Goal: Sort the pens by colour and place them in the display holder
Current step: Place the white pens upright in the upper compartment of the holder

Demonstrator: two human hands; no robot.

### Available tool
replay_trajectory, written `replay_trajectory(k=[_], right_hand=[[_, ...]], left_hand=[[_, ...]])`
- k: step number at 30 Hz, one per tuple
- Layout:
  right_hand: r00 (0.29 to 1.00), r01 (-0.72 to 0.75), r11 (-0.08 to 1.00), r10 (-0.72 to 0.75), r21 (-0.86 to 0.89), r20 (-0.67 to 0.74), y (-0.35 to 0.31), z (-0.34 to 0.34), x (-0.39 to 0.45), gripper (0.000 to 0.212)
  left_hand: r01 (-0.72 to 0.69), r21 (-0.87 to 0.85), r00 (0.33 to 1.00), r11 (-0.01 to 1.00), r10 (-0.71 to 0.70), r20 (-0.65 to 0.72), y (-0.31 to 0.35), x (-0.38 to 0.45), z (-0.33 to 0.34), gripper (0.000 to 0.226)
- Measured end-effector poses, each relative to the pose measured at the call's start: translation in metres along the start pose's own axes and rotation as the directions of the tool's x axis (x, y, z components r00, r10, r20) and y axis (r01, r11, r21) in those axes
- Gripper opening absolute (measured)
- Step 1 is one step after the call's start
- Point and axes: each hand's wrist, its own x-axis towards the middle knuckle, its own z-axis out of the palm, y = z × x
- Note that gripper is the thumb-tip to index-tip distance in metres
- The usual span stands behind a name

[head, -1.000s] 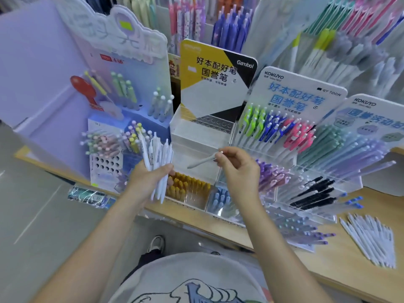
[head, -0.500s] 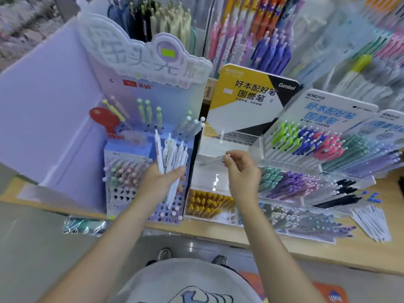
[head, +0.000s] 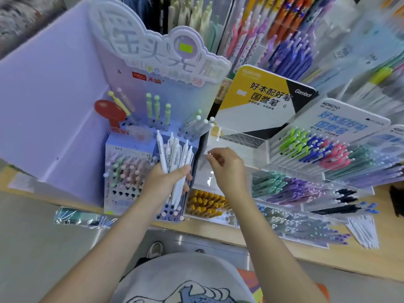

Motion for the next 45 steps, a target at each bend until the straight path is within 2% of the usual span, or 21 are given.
replay_trajectory(k=[4, 5, 7, 10, 13, 16, 20, 23, 28, 33, 40, 45], right_hand=[[1.000, -0.028, 0.999, 0.028, -0.021, 0.009, -0.001, -0.003, 0.000, 0.018], [0.998, -0.057, 0.998, 0.057, 0.008, -0.004, -0.004, -0.008, -0.002, 0.017], [0.986, -0.165, 0.970, 0.165, 0.180, 0.018, -0.014, -0.021, -0.007, 0.011], [0.935, -0.345, 0.844, 0.269, 0.411, 0.233, -0.031, -0.040, -0.015, 0.015], [0.895, -0.404, 0.817, 0.259, 0.413, 0.362, -0.035, -0.050, -0.020, 0.016], [0.904, -0.413, 0.792, 0.298, 0.449, 0.305, -0.026, -0.058, -0.022, 0.017], [0.923, -0.314, 0.709, 0.383, 0.632, 0.029, -0.010, -0.074, -0.019, 0.017], [0.937, -0.200, 0.804, 0.324, 0.560, -0.131, -0.001, -0.077, -0.015, 0.009], [0.982, -0.111, 0.947, 0.151, 0.301, -0.113, 0.015, -0.053, -0.016, 0.013], [0.993, -0.022, 0.977, 0.047, 0.210, -0.111, 0.021, -0.039, -0.016, 0.015], [0.995, -0.018, 0.988, 0.033, 0.152, -0.096, 0.023, -0.031, -0.014, 0.021], [0.997, 0.075, 0.997, -0.075, -0.023, -0.004, 0.023, -0.019, -0.012, 0.021]], left_hand=[[-0.008, -0.049, 1.000, 0.999, 0.008, 0.001, -0.003, -0.001, 0.003, 0.007], [-0.008, -0.062, 1.000, 0.998, 0.009, 0.016, -0.003, 0.000, 0.003, 0.006], [-0.011, -0.072, 0.998, 0.997, 0.016, 0.062, -0.003, 0.000, 0.005, 0.006], [-0.016, -0.005, 0.991, 1.000, 0.017, 0.130, -0.003, 0.003, 0.010, 0.007], [-0.029, 0.069, 0.978, 0.997, 0.014, 0.206, -0.003, 0.004, 0.021, 0.013], [-0.004, 0.096, 0.978, 0.995, -0.016, 0.207, -0.005, 0.004, 0.030, 0.018], [0.039, 0.034, 0.997, 0.999, -0.041, 0.065, -0.010, 0.007, 0.029, 0.017], [0.023, -0.015, 1.000, 1.000, -0.023, -0.013, -0.010, 0.009, 0.029, 0.019], [0.023, -0.056, 0.999, 0.998, -0.024, -0.023, -0.006, 0.006, 0.034, 0.017], [0.047, -0.071, 0.999, 0.996, -0.047, -0.008, -0.002, 0.001, 0.030, 0.017], [0.053, -0.106, 0.999, 0.993, -0.052, 0.010, -0.003, -0.003, 0.028, 0.013], [0.049, -0.143, 0.999, 0.989, -0.049, 0.003, -0.006, -0.003, 0.025, 0.011]])
